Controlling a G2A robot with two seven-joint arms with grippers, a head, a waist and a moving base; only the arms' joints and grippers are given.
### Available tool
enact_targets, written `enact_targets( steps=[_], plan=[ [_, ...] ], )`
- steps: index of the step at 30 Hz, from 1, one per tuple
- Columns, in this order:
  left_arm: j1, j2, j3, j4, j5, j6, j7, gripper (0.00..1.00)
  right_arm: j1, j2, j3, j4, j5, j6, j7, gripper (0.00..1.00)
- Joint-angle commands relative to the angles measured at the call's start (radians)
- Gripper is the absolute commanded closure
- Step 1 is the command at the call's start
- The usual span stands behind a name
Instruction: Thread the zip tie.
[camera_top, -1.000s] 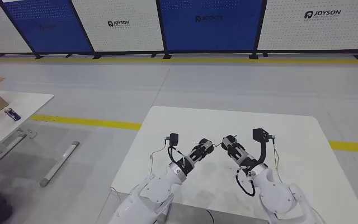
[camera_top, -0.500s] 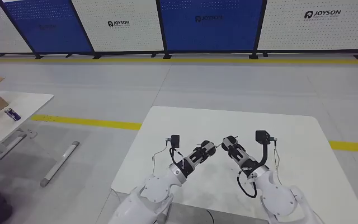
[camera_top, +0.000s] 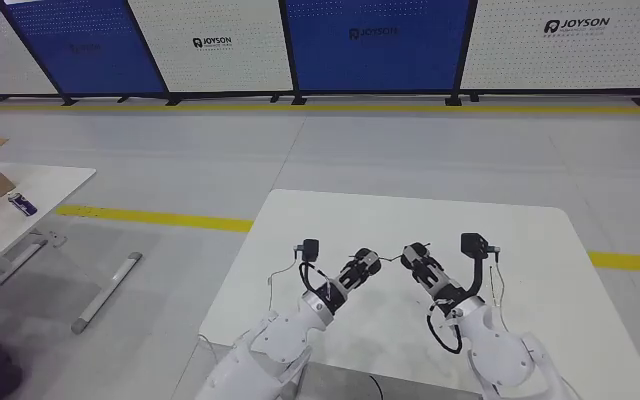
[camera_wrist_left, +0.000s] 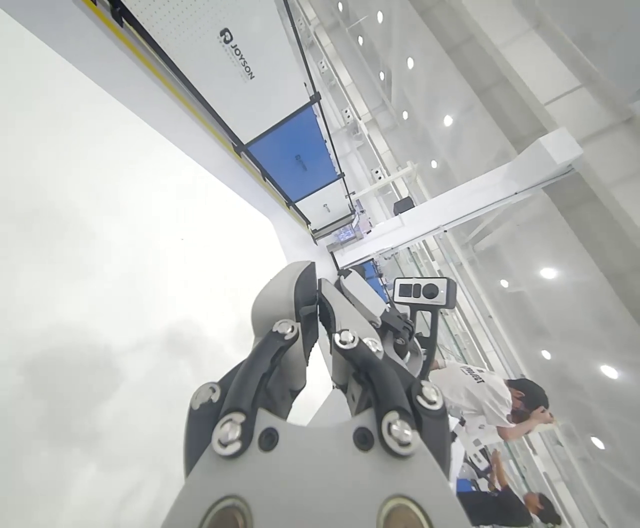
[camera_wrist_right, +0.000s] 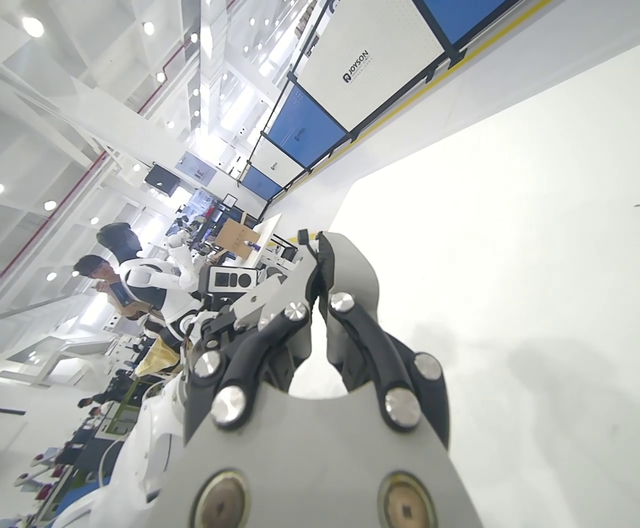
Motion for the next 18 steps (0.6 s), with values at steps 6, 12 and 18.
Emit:
enact_targets(
  steps=[6,12,18],
  plan=[
    [0.003,0.001,0.003,-0.004,0.013,-0.002,-0.012,0.69,0.004,-0.001,-0.005,0.0,-0.015,0.009,0.006,1.0],
    [0.005,0.001,0.003,-0.009,0.015,-0.005,-0.015,0.68,0.01,-0.002,-0.015,0.002,-0.03,0.02,0.015,1.0],
    [0.006,0.001,0.01,-0.005,0.035,0.001,-0.013,0.75,0.009,-0.003,-0.02,-0.008,-0.04,0.02,0.011,1.0]
  ],
)
